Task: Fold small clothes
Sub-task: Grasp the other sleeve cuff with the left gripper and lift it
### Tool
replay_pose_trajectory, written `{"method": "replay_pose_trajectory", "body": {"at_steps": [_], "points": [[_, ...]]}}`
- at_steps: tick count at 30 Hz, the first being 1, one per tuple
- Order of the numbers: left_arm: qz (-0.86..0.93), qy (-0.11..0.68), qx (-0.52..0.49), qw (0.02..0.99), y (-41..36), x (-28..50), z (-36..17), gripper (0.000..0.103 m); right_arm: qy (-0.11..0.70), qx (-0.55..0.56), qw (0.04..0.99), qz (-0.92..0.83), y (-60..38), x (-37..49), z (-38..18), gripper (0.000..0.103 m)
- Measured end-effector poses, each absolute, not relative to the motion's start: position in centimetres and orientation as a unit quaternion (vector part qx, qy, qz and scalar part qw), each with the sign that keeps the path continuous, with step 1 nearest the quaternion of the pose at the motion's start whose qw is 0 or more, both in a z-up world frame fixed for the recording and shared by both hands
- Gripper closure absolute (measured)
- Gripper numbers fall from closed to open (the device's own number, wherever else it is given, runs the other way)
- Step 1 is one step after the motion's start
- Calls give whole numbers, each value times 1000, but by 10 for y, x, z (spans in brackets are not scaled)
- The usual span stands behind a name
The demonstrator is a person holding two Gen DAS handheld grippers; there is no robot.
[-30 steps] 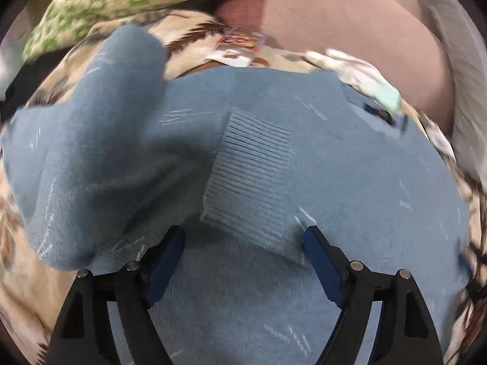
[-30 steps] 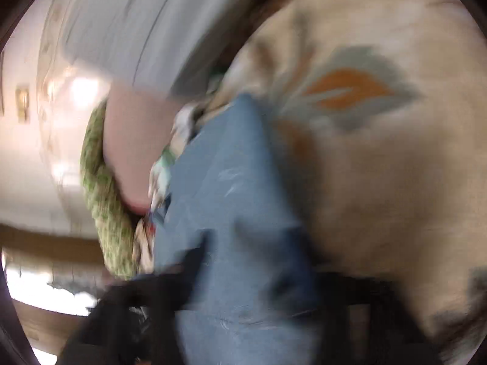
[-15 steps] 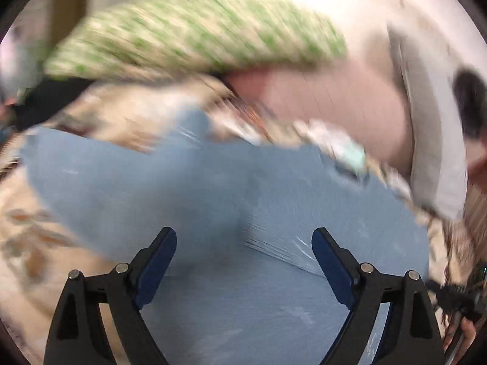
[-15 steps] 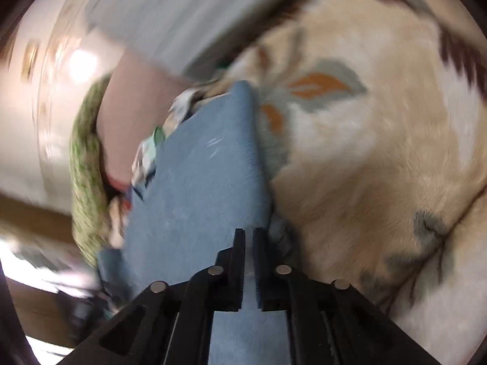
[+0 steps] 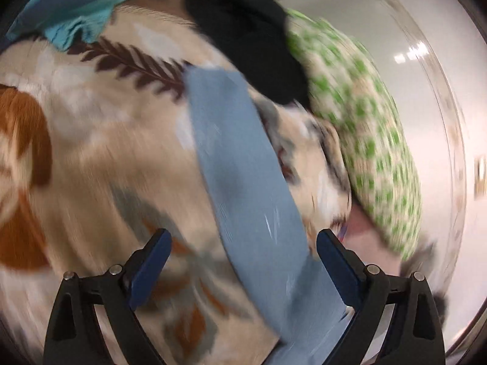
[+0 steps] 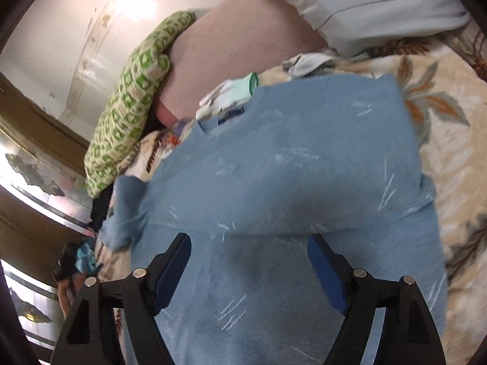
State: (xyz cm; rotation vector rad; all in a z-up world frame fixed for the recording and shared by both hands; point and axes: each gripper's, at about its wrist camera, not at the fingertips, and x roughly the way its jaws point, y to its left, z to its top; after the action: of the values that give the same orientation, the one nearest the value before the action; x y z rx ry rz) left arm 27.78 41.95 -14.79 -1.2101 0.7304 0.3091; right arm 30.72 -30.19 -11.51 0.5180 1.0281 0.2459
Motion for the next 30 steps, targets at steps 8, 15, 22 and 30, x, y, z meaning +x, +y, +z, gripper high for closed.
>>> {"method": "replay_pose_trajectory", "body": {"at_steps": [8,15,22,30], "points": [[126,311,-592,733,479,306,-163,8,503,289,809,95,-305,306,-146,21],[105,316,-571,750,495,331,-165,10,501,262,817,113,-273,314,-146,21],[93,296,-547,778,509,334,-171,30,505,246,819,117,-261,311,-159,21],[122,331,-525,774,510,338,-183,91,498,248,823,119,-262,310,-160,21]]}}
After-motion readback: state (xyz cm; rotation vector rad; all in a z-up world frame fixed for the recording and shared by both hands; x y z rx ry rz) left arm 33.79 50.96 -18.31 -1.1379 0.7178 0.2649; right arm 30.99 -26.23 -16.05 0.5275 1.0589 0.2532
